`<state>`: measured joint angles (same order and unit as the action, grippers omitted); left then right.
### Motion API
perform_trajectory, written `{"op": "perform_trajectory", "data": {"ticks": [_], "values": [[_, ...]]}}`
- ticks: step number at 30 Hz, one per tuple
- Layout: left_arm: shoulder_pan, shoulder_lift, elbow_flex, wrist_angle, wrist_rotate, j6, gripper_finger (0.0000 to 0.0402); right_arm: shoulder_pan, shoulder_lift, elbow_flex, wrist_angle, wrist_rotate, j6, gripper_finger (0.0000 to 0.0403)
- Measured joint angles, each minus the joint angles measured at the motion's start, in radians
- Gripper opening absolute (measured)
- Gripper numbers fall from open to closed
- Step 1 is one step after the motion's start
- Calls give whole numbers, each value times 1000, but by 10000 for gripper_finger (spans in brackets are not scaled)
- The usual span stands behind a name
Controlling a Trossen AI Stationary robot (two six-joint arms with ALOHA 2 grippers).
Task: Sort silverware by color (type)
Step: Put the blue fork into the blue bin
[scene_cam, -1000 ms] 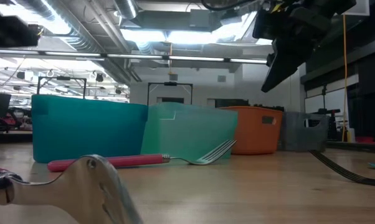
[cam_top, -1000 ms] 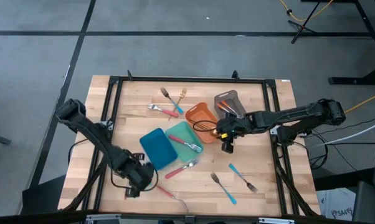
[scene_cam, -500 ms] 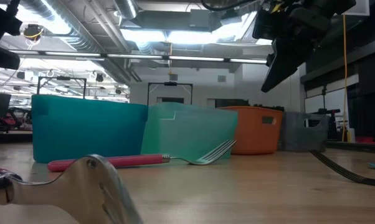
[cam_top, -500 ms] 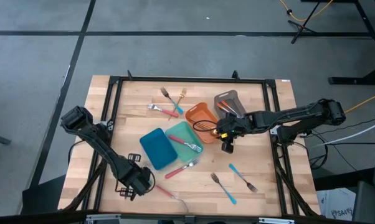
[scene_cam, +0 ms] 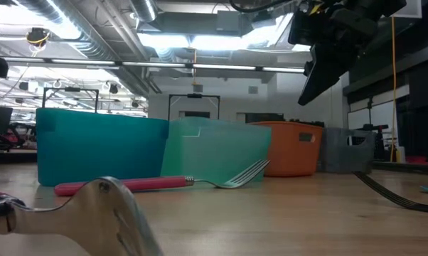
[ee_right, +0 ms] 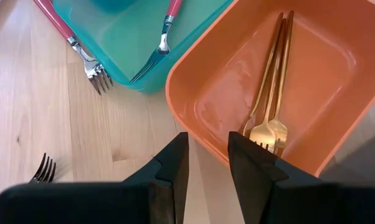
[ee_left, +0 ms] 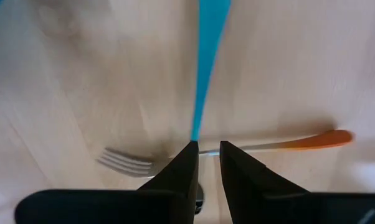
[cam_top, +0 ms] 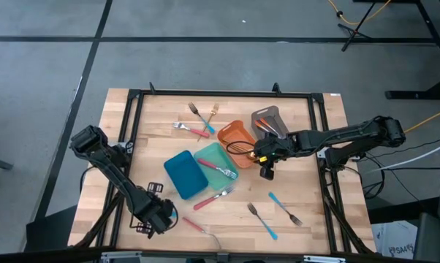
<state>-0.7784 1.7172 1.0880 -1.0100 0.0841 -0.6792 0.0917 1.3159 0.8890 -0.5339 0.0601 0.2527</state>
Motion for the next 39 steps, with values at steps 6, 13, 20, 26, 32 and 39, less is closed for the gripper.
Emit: {"op": "perform_trajectory", "data": {"ticks": [6,13,20,26,32,39], "values": [[0,0,-76,46,9,-26,60,0,0,0,0,0,0,105],[1,0,-124,104,8,-25,60,0,0,0,0,0,0,105],[1,-2,-158,150,1,-18,60,0,0,0,0,0,0,105],[1,-2,-159,151,4,-18,36,0,0,0,0,0,0,105],[1,-2,-159,150,4,-18,11,0,0,0,0,0,0,105],[0,-2,-155,142,-29,-17,12,0,0,0,0,0,0,105]]}}
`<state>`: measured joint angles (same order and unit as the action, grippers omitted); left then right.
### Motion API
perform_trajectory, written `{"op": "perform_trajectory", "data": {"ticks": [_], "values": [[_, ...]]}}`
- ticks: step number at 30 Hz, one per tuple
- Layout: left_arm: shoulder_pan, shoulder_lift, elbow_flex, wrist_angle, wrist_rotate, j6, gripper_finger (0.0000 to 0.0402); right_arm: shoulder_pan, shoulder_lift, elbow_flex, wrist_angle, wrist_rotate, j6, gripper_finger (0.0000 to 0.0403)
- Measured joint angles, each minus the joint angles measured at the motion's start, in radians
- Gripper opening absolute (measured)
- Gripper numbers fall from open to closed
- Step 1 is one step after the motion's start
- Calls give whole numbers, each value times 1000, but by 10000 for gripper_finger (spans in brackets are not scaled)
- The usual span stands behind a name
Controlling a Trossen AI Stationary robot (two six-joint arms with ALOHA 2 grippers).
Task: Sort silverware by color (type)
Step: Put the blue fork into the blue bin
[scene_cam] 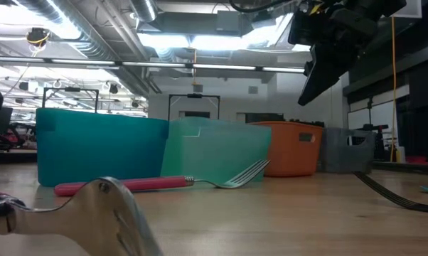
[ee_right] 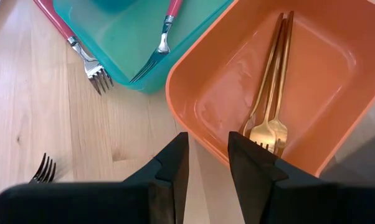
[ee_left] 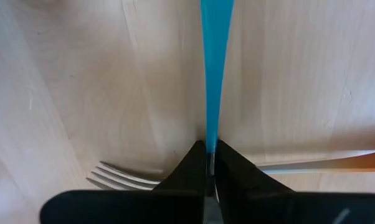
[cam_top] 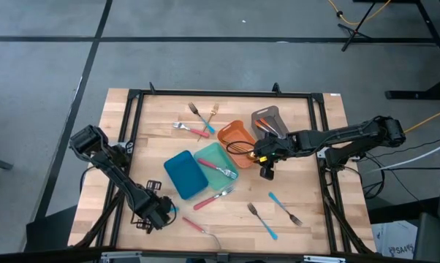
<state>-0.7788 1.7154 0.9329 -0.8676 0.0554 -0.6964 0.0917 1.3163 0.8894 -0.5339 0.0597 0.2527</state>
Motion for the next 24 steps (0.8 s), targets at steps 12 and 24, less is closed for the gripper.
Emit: {"op": "perform_trajectory", "data": {"ticks": [12,24], "values": [[26,3,142,-112,-51,48,12,0,0,0,0,0,0,105],[102,2,353,-198,-171,241,12,0,0,0,0,0,0,105]]}}
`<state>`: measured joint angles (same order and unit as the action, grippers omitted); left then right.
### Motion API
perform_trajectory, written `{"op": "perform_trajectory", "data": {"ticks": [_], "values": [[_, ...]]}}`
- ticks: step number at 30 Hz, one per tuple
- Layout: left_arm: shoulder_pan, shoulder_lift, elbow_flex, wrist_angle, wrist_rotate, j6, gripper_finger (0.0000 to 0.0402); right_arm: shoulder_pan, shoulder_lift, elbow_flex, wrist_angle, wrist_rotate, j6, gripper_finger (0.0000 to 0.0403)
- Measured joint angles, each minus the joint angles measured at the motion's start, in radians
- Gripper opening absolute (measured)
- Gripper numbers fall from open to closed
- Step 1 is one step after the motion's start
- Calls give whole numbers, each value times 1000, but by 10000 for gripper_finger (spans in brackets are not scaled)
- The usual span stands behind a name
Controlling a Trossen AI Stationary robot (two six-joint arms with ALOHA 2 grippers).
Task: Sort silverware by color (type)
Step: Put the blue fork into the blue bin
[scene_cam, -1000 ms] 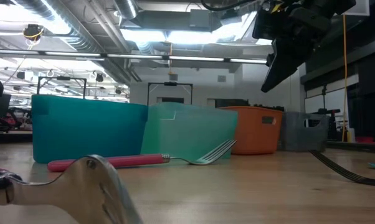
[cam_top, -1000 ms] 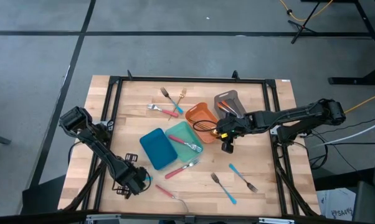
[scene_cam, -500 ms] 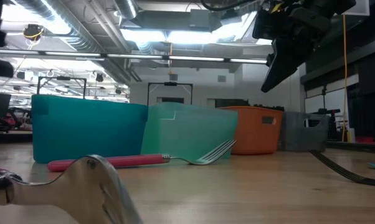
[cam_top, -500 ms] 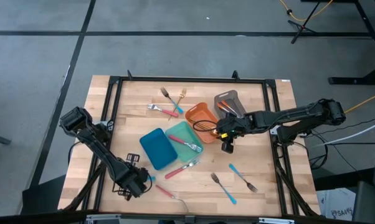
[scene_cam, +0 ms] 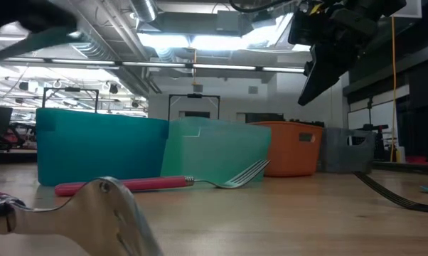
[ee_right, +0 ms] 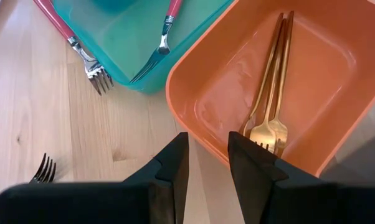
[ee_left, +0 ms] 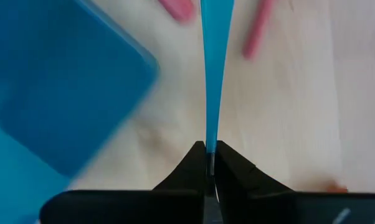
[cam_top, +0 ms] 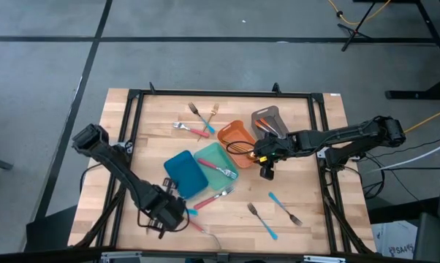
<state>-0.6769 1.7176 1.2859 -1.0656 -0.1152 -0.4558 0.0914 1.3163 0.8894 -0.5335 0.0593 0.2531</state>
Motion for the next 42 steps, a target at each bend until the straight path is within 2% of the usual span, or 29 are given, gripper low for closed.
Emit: {"op": "perform_trajectory", "data": {"ticks": [4,13,22,27,34,42], "values": [[44,0,65,-1,-58,76,12,0,0,0,0,0,0,105],[141,0,167,0,-98,272,12,0,0,0,0,0,0,105],[242,-1,173,3,-103,449,12,0,0,0,0,0,0,105],[292,-1,173,3,-102,492,12,0,0,0,0,0,0,105],[326,-2,94,14,-49,498,12,0,0,0,0,0,0,105],[326,-2,-21,28,-43,519,12,0,0,0,0,0,0,105]]}}
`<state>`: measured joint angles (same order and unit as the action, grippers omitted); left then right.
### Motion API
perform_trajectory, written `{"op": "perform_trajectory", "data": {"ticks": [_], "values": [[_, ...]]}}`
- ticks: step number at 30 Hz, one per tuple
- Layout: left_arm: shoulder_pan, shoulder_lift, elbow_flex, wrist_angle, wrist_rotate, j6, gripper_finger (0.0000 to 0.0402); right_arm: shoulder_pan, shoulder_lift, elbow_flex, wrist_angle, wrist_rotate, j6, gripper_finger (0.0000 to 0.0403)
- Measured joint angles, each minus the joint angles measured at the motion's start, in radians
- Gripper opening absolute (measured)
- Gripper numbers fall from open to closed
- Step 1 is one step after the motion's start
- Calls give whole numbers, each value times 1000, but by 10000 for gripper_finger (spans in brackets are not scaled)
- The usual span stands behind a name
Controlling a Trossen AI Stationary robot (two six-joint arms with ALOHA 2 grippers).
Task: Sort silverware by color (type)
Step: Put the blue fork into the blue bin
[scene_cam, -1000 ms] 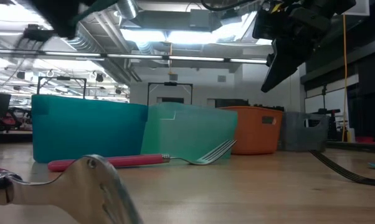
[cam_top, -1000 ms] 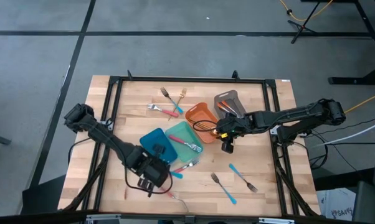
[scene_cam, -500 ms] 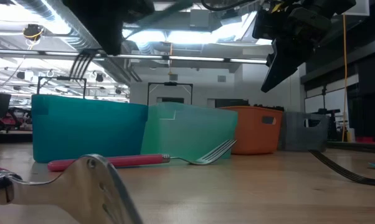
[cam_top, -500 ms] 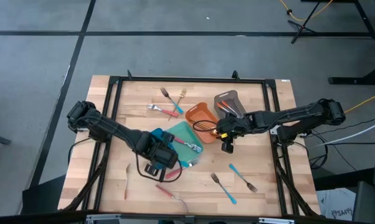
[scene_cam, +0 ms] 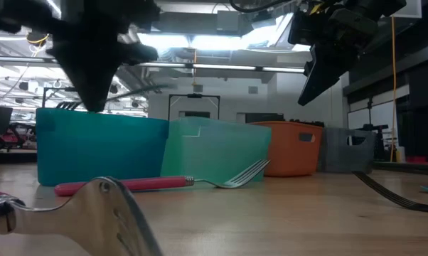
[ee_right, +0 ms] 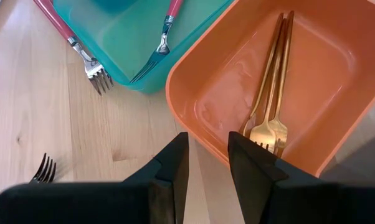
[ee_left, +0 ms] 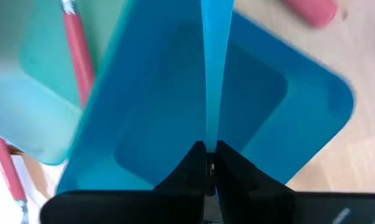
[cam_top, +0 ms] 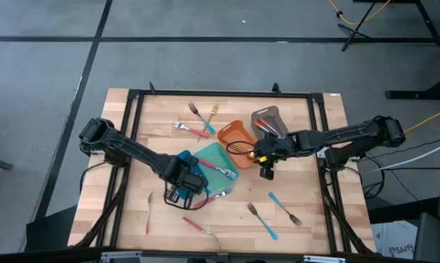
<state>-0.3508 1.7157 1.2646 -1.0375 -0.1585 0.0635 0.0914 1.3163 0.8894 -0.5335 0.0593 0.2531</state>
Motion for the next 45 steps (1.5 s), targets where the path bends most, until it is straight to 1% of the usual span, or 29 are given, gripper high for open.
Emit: {"op": "perform_trajectory", "data": {"ticks": [7,15,26,33,37,45], "values": [[0,0,-80,64,-7,2,12,0,0,0,0,0,0,105],[0,0,-145,100,-16,2,12,0,0,0,0,0,0,105],[23,0,-150,140,-16,18,12,0,0,0,1,0,0,105],[50,0,-150,120,-8,3,12,0,0,0,1,0,0,105],[63,0,-150,95,-8,-1,19,0,0,0,1,0,0,105],[65,0,-150,71,-8,-1,25,0,0,0,1,0,4,105]]}}
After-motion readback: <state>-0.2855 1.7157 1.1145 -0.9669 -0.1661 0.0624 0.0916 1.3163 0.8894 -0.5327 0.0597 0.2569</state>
